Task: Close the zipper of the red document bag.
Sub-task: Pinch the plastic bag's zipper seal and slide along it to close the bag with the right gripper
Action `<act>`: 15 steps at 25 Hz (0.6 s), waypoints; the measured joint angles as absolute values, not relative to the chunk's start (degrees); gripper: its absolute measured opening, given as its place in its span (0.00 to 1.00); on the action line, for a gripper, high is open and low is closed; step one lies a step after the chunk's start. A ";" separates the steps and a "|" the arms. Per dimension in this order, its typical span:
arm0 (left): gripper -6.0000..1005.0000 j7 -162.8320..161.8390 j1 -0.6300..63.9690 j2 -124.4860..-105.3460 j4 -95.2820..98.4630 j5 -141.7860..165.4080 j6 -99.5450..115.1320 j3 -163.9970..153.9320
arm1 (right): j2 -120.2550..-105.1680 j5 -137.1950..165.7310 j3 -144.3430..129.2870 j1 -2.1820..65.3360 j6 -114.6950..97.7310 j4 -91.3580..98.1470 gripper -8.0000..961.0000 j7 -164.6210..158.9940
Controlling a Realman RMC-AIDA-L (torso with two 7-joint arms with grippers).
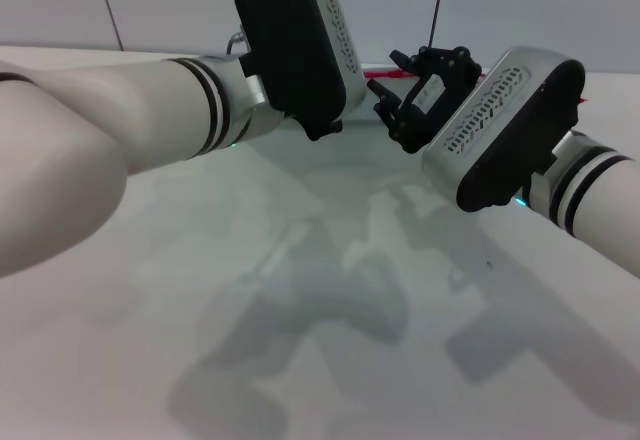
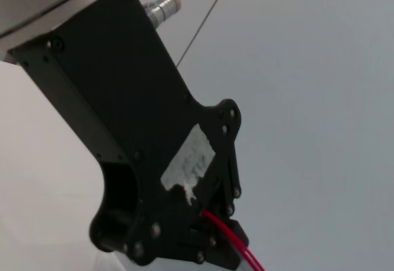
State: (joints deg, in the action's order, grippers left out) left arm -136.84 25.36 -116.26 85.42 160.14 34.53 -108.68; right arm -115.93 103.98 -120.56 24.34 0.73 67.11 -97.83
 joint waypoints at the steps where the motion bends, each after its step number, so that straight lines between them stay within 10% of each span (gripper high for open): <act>1: 0.06 -136.84 25.39 -116.27 85.35 160.14 34.53 -108.73 | -115.93 103.98 -120.66 24.38 0.73 67.05 0.28 -97.82; 15: 0.06 -136.84 25.50 -116.28 85.10 160.14 34.72 -108.80 | -116.01 103.53 -121.13 24.56 2.11 67.53 0.28 -97.82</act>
State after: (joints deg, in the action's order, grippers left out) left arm -136.84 25.50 -116.28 85.10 160.14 34.72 -108.80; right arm -116.01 103.53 -121.13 24.56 2.11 67.53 -97.82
